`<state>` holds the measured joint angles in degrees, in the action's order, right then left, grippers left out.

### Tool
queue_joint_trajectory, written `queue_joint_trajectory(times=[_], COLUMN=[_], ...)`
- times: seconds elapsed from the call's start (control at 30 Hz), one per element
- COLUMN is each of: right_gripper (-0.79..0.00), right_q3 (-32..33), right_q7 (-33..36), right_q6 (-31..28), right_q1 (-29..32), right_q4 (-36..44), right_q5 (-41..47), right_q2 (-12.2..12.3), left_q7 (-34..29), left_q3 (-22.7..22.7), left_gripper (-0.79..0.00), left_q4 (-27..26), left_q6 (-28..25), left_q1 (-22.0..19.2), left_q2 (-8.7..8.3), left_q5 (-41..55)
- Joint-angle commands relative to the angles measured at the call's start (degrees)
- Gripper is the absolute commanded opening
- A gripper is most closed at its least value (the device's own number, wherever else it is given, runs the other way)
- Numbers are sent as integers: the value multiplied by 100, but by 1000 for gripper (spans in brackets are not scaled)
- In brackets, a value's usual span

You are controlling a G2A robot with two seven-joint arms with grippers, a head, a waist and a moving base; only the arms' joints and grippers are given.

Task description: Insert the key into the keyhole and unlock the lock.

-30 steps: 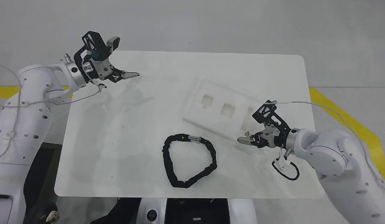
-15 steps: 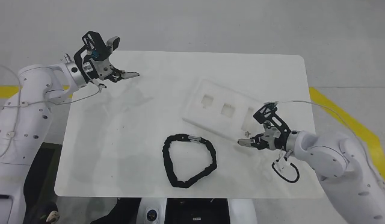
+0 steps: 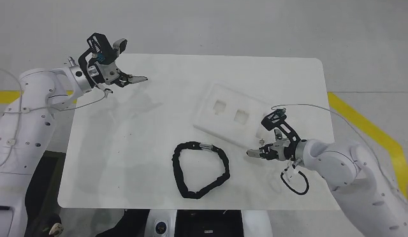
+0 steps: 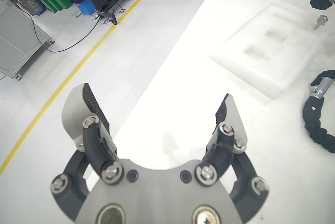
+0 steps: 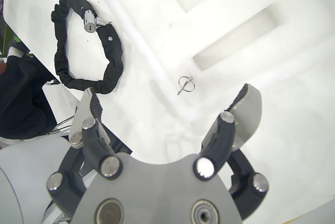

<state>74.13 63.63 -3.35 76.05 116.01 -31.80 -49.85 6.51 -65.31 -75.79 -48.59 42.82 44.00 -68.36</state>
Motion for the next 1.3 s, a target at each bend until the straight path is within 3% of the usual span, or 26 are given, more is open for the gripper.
queue_joint_trajectory(times=[0.0, 0.07, 0.1, 0.17, 0.63, 1.27], right_gripper=[0, 0, -55, -317, -357, -576], right_q3=[-82, -135, -160, -195, -216, -439], right_q7=[38, 96, 150, 230, 434, 609], right_q6=[43, 84, 102, 123, 174, 576], right_q1=[-116, -201, -237, -303, -487, -666], right_q4=[-79, -139, -161, -196, -456, -501], right_q5=[15, 23, 35, 59, 191, -112], right_q2=[-15, -25, -29, -34, -41, -69], left_q7=[0, 0, 0, 0, 0, 0], left_q3=[0, 0, 0, 0, 0, 0], left_gripper=[0, 0, 0, 0, 0, 0], left_q4=[0, 0, 0, 0, 0, 0], left_q6=[0, 0, 0, 0, 0, 0], left_q1=[0, 0, 0, 0, 0, 0], left_q2=[0, 0, 0, 0, 0, 0], left_q5=[0, 0, 0, 0, 0, 0])
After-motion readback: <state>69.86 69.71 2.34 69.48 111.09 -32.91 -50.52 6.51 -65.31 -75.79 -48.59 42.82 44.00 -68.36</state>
